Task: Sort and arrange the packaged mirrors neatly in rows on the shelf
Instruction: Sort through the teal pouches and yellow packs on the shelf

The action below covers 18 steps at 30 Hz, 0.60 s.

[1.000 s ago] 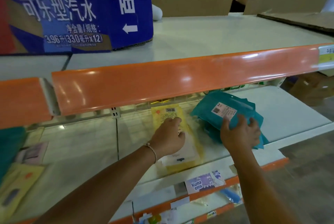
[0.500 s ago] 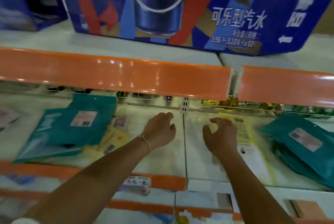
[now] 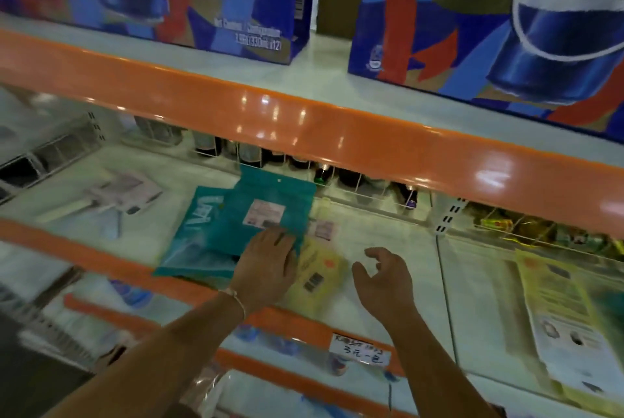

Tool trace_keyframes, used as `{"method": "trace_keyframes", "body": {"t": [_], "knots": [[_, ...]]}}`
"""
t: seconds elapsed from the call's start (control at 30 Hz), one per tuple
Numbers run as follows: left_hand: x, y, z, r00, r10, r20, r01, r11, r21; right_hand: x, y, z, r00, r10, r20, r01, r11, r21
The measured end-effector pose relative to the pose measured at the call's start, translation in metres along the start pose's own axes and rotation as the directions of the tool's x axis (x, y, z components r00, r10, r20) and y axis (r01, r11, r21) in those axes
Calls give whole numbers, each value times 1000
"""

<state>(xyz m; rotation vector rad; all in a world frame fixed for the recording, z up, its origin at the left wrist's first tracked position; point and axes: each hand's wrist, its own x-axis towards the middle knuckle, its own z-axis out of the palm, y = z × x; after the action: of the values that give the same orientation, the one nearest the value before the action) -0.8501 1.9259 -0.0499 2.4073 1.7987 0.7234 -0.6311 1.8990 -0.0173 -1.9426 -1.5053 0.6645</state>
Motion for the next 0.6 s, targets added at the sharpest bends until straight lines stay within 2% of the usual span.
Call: {"method": "trace_keyframes", "body": {"t": [0.17,0.3,0.37,0.5,0.6], "knots": [[-17,-36,1,1000,-8,20,8,1000,26,-7,-28,40,999,27,22,-26,999,-29],[-24,-45,3,999,-18,30,17,1000,8,-13,-48,59,988,-42,-150,22,991,-128],[-25,-45,4,1000,-10,21,10,1000,-4,-10,-57,67,993,-29,-115,28,1000,-5],[-26,-47,2,999,-20,-39,19,999,-42,2,-82,79,990,141,4,-139,966,218],[-27,-47,2,994,-7,-111,-2,997,-82,11,-95,89,966,239,95,-257,890,376]]}}
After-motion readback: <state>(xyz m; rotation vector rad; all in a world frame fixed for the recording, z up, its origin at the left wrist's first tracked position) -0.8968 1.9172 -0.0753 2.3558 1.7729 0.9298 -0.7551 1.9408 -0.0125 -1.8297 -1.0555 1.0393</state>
